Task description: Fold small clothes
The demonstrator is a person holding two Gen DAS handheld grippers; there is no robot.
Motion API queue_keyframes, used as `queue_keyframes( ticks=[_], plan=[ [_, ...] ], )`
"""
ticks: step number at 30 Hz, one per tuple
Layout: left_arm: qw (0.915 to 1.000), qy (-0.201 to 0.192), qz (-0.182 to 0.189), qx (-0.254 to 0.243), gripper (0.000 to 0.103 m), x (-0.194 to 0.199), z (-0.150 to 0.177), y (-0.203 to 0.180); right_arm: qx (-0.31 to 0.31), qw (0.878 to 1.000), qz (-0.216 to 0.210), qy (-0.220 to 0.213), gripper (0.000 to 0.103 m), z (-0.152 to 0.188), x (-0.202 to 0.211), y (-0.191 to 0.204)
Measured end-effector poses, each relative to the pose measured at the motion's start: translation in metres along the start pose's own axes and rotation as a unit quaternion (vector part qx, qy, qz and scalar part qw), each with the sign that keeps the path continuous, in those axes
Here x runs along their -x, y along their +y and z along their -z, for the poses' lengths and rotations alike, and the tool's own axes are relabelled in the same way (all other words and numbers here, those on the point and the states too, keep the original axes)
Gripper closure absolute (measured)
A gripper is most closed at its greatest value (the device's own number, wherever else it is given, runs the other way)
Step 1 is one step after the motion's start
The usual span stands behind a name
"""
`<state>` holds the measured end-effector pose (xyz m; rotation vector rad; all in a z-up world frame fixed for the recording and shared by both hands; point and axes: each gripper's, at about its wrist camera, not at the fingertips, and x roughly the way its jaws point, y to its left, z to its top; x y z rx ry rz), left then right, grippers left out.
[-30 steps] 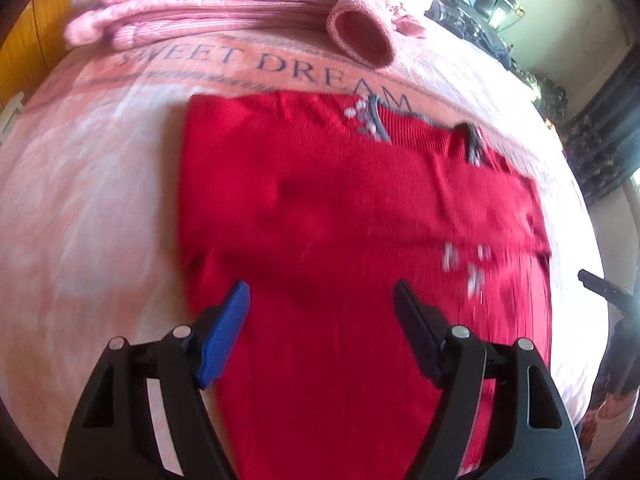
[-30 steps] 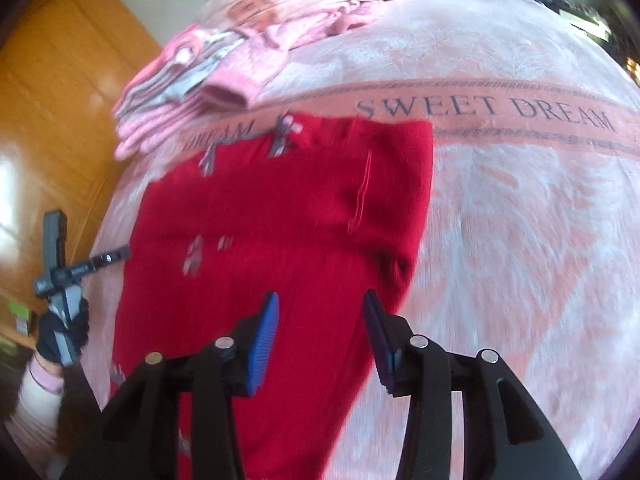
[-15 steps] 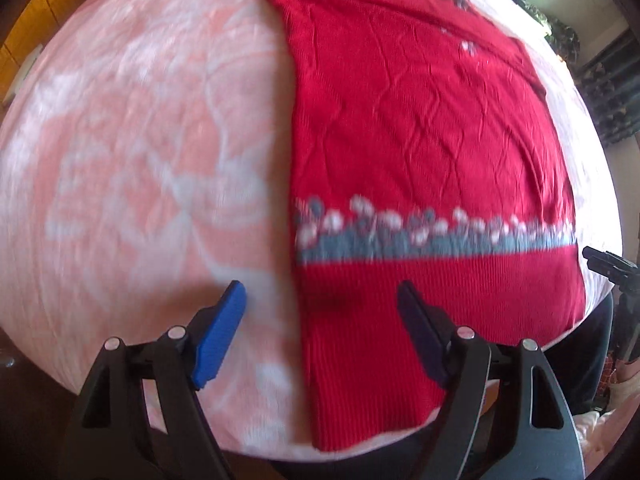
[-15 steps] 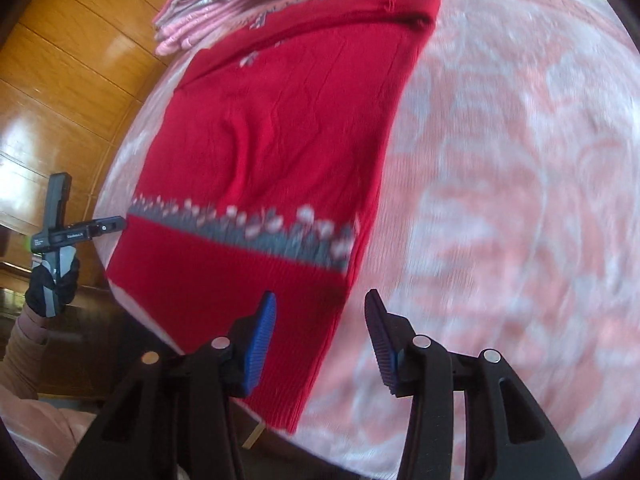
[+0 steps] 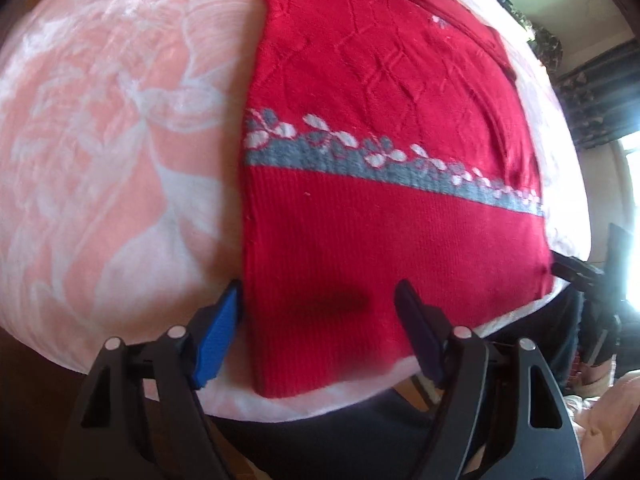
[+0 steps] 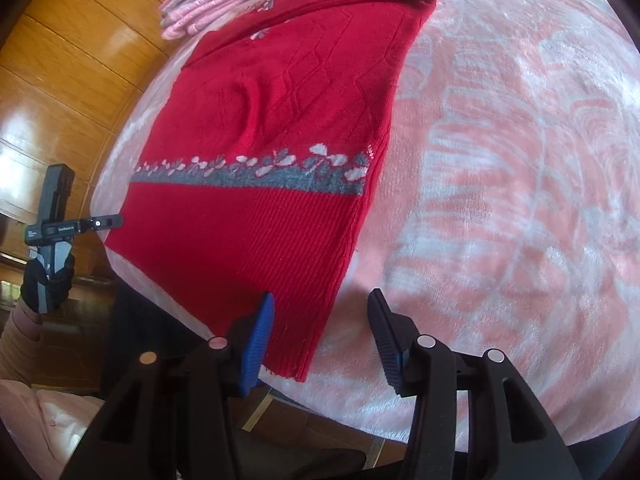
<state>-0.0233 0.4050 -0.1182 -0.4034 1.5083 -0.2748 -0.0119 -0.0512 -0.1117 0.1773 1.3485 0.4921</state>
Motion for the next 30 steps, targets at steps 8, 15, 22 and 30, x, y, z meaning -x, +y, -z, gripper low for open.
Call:
queue_keyframes(
  ticks=[8,15,22,30],
  plan=[
    [0.9975,0.001,0.057,0.040,0.040,0.000,0.004,0.015,0.000,1.000,-0.006,0.008,0.052,0.005,-0.008,0.006],
    [0.9985,0.009,0.033,0.042,0.071,-0.001,0.003,0.012,0.015,1.000,-0.004,0.021,0.053,0.005,-0.010,0.012],
    [0.9978,-0.006,0.038,0.053,0.097,0.003,0.003,0.003,0.069,0.997,-0.001,0.017,0.095,0.005,-0.010,0.034],
    [0.9936,-0.064,0.087,0.032,0.097,0.043,-0.014,-0.025,0.052,0.996,-0.073,-0.030,0.096,-0.009,0.023,0.033]
  ],
)
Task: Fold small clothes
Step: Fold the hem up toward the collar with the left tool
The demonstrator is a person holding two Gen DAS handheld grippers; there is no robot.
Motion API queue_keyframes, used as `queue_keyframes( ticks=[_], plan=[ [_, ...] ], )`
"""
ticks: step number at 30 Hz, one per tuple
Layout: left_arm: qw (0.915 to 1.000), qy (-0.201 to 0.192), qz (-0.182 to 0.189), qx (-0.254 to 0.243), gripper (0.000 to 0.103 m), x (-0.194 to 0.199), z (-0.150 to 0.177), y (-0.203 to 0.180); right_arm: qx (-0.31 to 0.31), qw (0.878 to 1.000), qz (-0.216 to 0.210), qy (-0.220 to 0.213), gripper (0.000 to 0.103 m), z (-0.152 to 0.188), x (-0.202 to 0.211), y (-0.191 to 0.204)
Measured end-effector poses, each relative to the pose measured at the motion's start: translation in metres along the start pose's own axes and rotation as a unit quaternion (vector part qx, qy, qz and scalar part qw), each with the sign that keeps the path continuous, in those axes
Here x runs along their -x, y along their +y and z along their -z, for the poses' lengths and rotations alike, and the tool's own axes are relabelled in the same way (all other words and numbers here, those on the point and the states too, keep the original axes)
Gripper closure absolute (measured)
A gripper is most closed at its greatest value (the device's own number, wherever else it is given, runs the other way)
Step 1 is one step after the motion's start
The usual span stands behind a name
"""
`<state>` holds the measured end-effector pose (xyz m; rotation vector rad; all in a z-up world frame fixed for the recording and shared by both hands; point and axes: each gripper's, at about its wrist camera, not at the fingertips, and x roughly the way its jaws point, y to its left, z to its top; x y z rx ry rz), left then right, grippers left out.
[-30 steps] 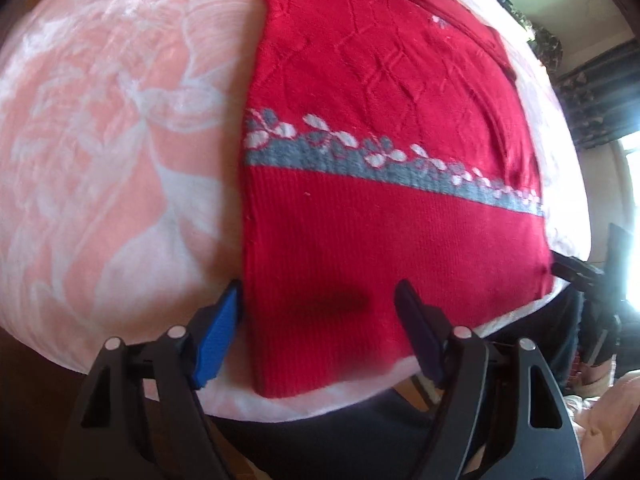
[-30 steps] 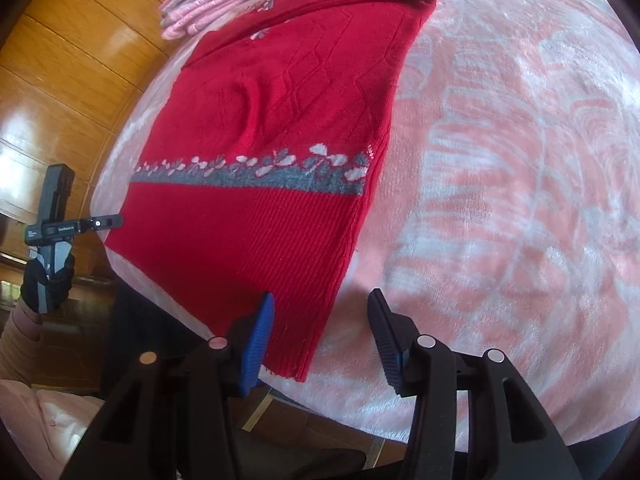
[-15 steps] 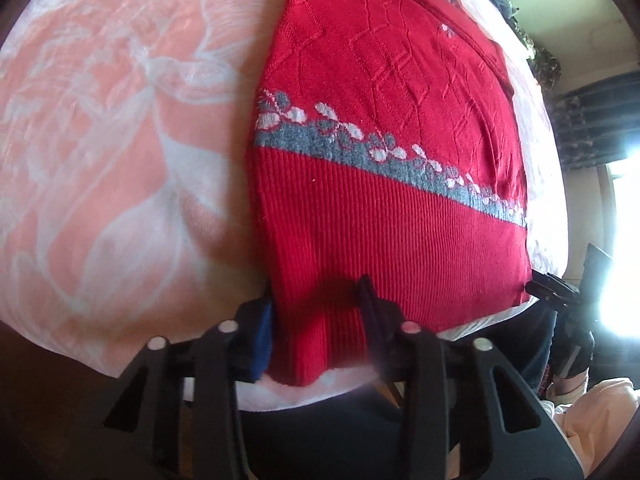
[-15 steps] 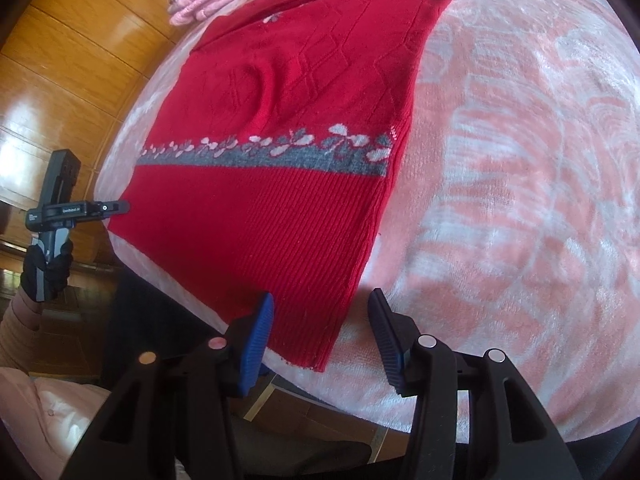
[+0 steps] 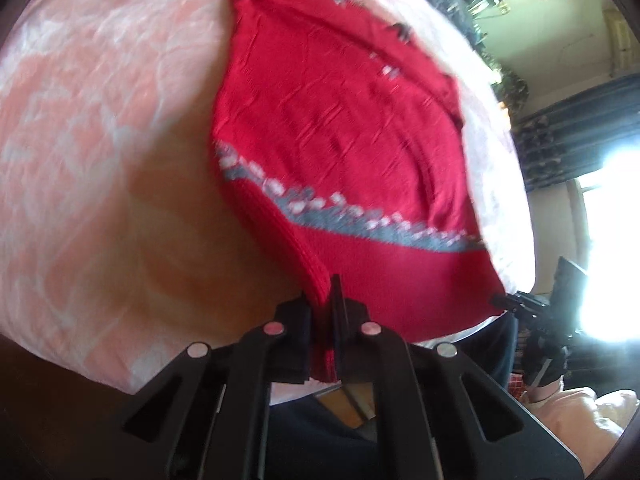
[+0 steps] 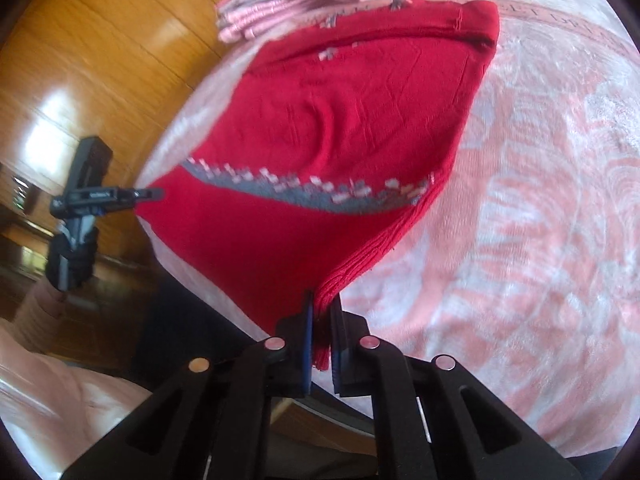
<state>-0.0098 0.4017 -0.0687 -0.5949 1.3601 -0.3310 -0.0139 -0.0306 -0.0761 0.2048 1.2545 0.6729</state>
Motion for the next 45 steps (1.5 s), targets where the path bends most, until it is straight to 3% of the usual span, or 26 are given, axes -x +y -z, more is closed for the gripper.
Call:
queue_keyframes(
  ticks=[4,9,14,22,28,32,34,36,38,41,45],
  plan=[
    [0.9994,-0.031,0.010,-0.015,0.097,0.014,-0.023,-0.014,-0.026,0.998,-0.037,-0.035,0.096,-0.019,0.017,-0.009],
    [0.9978,-0.063,0.007,-0.022,0.097,0.017,-0.067,-0.019,-0.043,0.996,-0.028,-0.073,0.096,-0.058,0.028,-0.025],
    [0.9964,-0.084,0.004,-0.015,0.097,0.005,-0.119,-0.016,-0.049,0.996,-0.015,-0.078,0.096,-0.108,0.024,-0.052],
    [0.9972,-0.073,-0.013,0.011,0.097,-0.050,-0.186,0.009,-0.119,0.991,-0.021,-0.056,0.096,-0.179,-0.019,-0.133],
    [0.9981,-0.052,-0.015,0.031,0.096,-0.086,-0.211,0.028,-0.155,0.987,-0.029,-0.038,0.096,-0.203,-0.054,-0.166],
    [0.9981,-0.037,0.008,0.048,0.092,-0.093,-0.215,0.039,-0.172,0.984,-0.048,-0.028,0.096,-0.209,-0.061,-0.178],
    [0.9978,-0.029,0.032,0.051,0.087,-0.087,-0.216,0.042,-0.186,0.979,-0.069,-0.037,0.093,-0.208,-0.053,-0.185],
    [0.9974,-0.032,0.047,0.045,0.075,-0.074,-0.212,0.042,-0.189,0.978,-0.072,-0.051,0.088,-0.206,-0.043,-0.189],
    [0.9971,-0.053,0.043,0.035,0.041,-0.056,-0.206,0.043,-0.177,0.982,-0.022,-0.068,0.065,-0.205,-0.029,-0.188],
    [0.9965,-0.076,0.030,0.018,0.041,-0.035,-0.199,0.043,-0.158,0.984,0.006,-0.086,0.065,-0.201,-0.014,-0.182],
    [0.9958,-0.079,-0.029,-0.035,0.041,-0.032,-0.197,0.029,-0.120,0.988,0.026,-0.097,0.065,-0.195,-0.007,-0.158]
  ],
)
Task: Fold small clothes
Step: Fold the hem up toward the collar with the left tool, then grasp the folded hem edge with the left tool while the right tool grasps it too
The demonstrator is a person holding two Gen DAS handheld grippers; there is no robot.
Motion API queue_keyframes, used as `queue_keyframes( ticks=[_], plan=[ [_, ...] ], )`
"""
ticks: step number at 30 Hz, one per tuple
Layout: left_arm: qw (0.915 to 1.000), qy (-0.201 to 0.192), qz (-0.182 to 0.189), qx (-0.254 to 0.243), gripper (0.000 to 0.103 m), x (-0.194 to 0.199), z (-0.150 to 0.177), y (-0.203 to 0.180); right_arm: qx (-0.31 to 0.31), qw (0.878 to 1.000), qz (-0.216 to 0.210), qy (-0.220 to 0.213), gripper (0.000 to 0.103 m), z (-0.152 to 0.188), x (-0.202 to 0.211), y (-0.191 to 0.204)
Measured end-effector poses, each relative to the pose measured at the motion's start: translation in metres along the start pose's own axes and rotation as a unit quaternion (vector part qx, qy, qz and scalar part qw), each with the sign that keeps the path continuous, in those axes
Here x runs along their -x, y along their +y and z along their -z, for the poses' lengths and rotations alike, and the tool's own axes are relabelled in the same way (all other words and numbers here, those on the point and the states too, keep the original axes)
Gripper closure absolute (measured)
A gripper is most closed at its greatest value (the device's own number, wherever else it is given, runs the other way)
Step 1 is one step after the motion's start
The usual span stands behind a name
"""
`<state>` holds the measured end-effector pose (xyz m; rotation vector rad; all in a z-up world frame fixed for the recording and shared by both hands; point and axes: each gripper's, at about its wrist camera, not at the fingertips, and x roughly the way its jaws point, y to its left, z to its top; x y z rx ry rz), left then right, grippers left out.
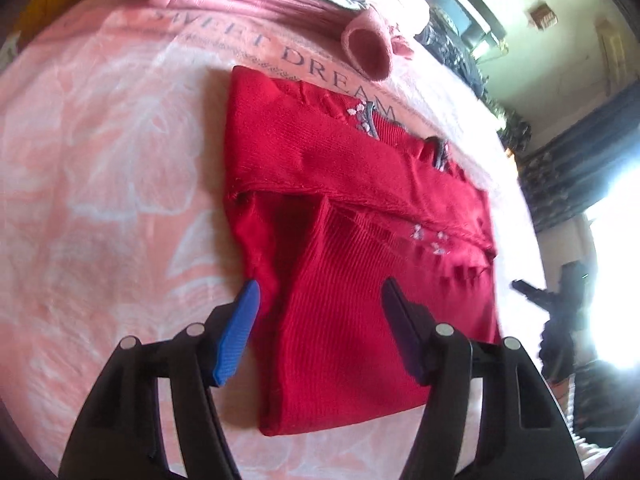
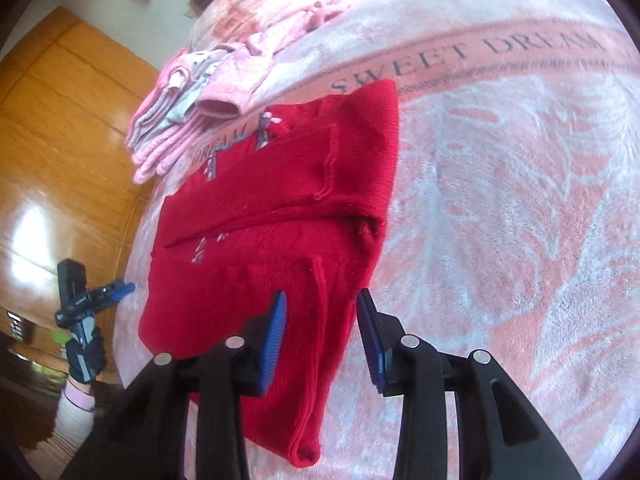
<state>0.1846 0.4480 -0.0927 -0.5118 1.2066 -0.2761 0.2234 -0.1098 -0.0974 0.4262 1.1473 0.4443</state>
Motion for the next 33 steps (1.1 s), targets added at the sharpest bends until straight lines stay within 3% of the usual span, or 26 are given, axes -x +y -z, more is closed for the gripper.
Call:
queue_keyframes(
  ticks=[4,7,12,15,18,22,25,28,33],
  plan=[
    [0.9960,0.002,-0.056,-0.070,0.041,-0.018,-0.008,-0.024,0.036,0.999,0.000,-0.010,0.065,0.009,-0.002,0.026],
    [0.9900,0.013,-0.074,-0.120,0.041,-0.036,-0.015,-0.039,0.058,0.998,0.000,-0.011,0.065,0.013,-0.007,0.040],
    [0.9814,0.037,-0.105,-0.156,0.041,-0.066,-0.027,-0.046,0.082,0.997,0.013,-0.004,0.065,0.020,-0.010,0.047],
    [0.9813,0.051,-0.103,-0.155,0.047,-0.077,-0.031,-0.039,0.081,0.997,0.015,-0.001,0.065,0.021,-0.011,0.045],
    [0.9821,0.056,-0.097,-0.152,0.063,-0.083,-0.032,-0.036,0.083,0.996,0.017,-0.001,0.065,0.020,-0.013,0.041],
    [0.9851,0.053,-0.078,-0.144,0.097,-0.080,-0.030,-0.035,0.094,0.995,0.032,0.001,0.065,0.017,-0.019,0.039],
    [0.9875,0.044,-0.060,-0.139,0.100,-0.073,-0.026,-0.036,0.117,0.992,0.045,0.002,0.065,0.013,-0.024,0.042],
    [0.9872,0.040,-0.058,-0.143,0.100,-0.070,-0.021,-0.041,0.151,0.986,0.067,0.009,0.059,0.010,-0.033,0.047],
    [0.9874,0.044,-0.065,-0.137,0.099,-0.076,-0.020,-0.036,0.167,0.981,0.086,0.040,0.059,-0.005,-0.060,0.047]
  ],
)
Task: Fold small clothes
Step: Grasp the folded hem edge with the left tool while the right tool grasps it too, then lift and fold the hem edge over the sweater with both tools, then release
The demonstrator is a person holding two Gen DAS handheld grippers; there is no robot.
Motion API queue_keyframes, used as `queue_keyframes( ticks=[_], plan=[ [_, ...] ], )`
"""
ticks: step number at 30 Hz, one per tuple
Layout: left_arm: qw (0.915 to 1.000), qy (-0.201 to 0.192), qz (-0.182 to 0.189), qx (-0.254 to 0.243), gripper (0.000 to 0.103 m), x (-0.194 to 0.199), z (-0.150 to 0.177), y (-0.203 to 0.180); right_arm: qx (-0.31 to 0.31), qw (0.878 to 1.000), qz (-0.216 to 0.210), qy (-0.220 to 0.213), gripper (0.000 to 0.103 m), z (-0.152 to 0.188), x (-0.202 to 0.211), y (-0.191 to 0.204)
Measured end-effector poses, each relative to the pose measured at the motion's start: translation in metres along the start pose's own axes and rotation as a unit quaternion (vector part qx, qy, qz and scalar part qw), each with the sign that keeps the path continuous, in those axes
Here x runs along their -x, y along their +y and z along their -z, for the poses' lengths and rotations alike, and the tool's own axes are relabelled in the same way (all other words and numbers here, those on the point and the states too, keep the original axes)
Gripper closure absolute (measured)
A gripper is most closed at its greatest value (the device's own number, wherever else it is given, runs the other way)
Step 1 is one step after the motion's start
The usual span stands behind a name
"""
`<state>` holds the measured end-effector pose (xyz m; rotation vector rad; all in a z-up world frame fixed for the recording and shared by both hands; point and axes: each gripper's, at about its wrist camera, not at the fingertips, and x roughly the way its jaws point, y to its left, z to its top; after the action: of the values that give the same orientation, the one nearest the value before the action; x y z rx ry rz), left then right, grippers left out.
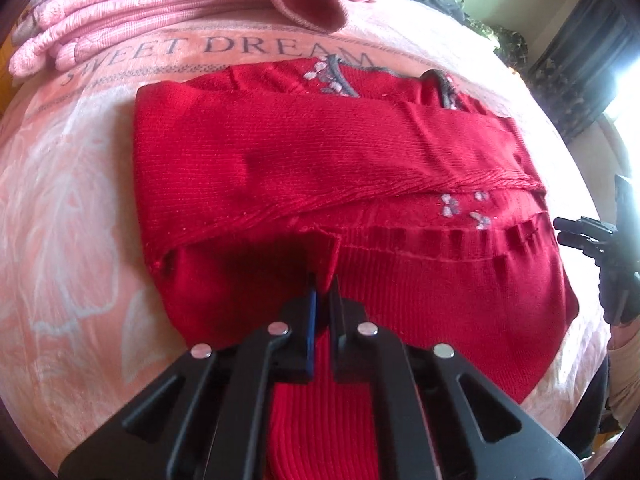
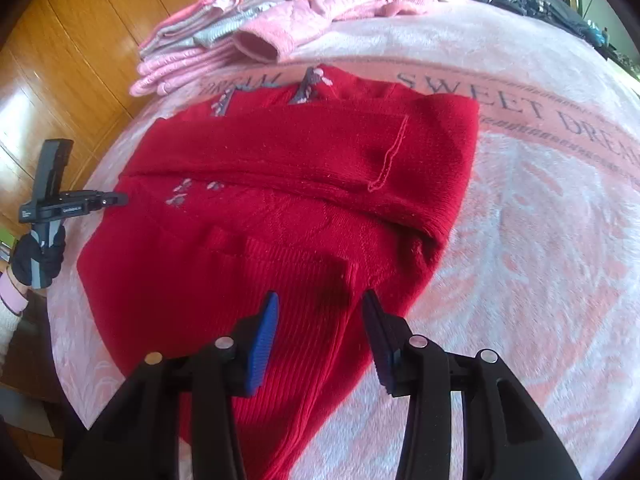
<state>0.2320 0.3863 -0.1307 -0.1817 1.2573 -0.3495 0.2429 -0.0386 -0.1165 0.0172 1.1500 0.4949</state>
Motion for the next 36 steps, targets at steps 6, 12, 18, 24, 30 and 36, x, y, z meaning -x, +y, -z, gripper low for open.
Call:
queue_keyframes(
  ticks=[6,12,18,24,30,36],
  plan=[
    [0.9999,0.006,-0.014,0.000,0.084,-0.009,-0.005,0.001,0.001,1.000,0.015,0.021,0.061,-0.008,-0.021,-0.001],
    [0.9998,-0.015,-0.013,-0.008,0.100,0.003,0.002,-0.007,0.033,0.999,-0.003,-0.019,0.099,0.003,0.002,0.014],
    [0.9977,-0.067,0.001,0.010,0.101,0.039,0.013,-0.015,0.000,0.997,-0.035,-0.067,0.099,0.008,0.045,0.005],
    [0.9917,-0.128,0.001,0.017,0.101,0.083,0.005,-0.023,-0.008,0.993,-0.048,-0.110,0.099,-0.005,0.088,0.002],
    [0.9864,-0.163,-0.013,0.014,0.100,0.106,-0.028,-0.026,-0.009,0.991,-0.020,-0.134,0.099,-0.042,0.108,0.000],
    [0.9813,-0.187,-0.036,0.028,0.100,0.101,-0.082,-0.012,-0.017,0.990,0.017,-0.141,0.099,-0.099,0.098,-0.009]
  ],
)
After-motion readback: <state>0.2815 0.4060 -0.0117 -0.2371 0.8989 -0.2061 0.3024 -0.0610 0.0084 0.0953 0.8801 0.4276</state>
